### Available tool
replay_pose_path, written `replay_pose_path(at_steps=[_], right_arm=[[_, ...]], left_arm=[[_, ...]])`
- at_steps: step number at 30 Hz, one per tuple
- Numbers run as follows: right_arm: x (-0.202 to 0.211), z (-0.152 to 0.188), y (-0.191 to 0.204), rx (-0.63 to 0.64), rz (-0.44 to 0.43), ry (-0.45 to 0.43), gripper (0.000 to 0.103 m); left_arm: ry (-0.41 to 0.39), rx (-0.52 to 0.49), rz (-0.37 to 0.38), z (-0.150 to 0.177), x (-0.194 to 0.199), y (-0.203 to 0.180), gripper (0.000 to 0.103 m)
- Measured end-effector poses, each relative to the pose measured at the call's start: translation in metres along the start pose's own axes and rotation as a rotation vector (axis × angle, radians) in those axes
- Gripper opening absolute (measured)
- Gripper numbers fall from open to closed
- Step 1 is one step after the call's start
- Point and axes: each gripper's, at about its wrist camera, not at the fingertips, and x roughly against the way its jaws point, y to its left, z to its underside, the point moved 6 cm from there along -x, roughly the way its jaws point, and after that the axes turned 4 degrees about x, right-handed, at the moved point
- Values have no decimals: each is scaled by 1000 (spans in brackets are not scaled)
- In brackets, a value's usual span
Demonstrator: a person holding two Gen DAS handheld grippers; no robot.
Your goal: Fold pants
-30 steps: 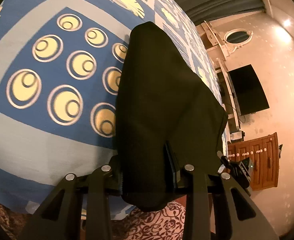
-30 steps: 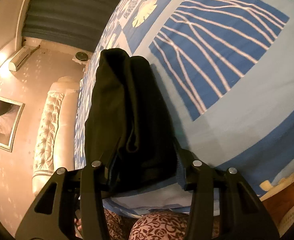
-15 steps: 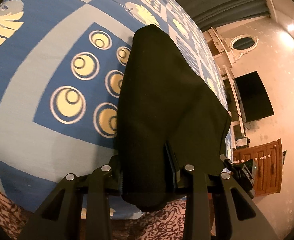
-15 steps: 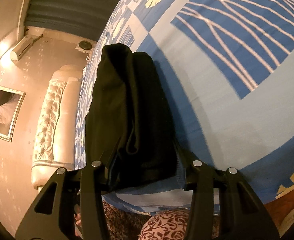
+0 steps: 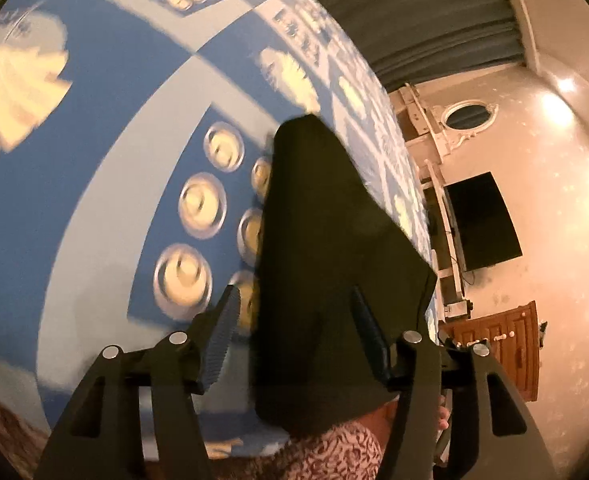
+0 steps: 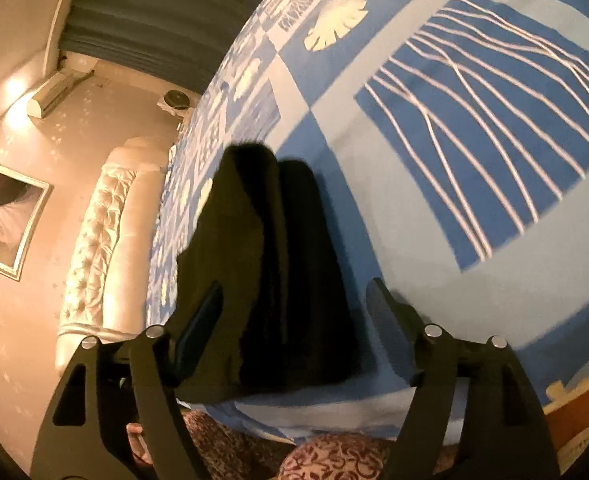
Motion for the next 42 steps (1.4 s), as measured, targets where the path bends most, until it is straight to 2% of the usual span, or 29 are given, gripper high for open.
replay_pose_path(at_steps=[1, 5, 12, 17, 18, 19, 21, 22, 23, 25, 30, 42], right_arm=[[-2, -4, -1, -11, -10, -3, 76], [-30, -21, -7, -49, -42, 33, 77], [-66, -53, 1, -48, -91, 72, 77], [-79, -72, 0, -57, -121, 102, 79], [-82, -75, -1, -58, -132, 119, 79], [-84, -76, 0, -51, -141, 132, 79], [-85, -79, -2, -25, -123, 144, 65], [-86, -78, -5, -12, -93, 155, 51], [-86, -79, -11, -11, -75, 160, 42], [-85, -77, -16, -25, -92, 157, 38], [-86, -75, -15, -23, -91, 143, 37], [-84, -71, -19, -28, -105, 119, 37]], left_arm=[[13, -29, 12, -8, -7, -5, 64], [39, -113, 1, -32, -34, -15, 65], [116, -66, 39, -70, -81, -9, 65], [123, -91, 68, -87, -98, -13, 65], [121, -99, 62, -88, -99, -14, 62], [115, -115, 33, -88, -100, -13, 53], [107, -151, -22, -86, -101, -11, 46], [96, -171, -40, -86, -100, -12, 43], [89, -184, -54, -84, -99, -11, 41], [74, -209, -81, -81, -98, -12, 39], [47, -264, -144, -78, -98, -17, 37], [36, -288, -176, -83, -102, -17, 37]])
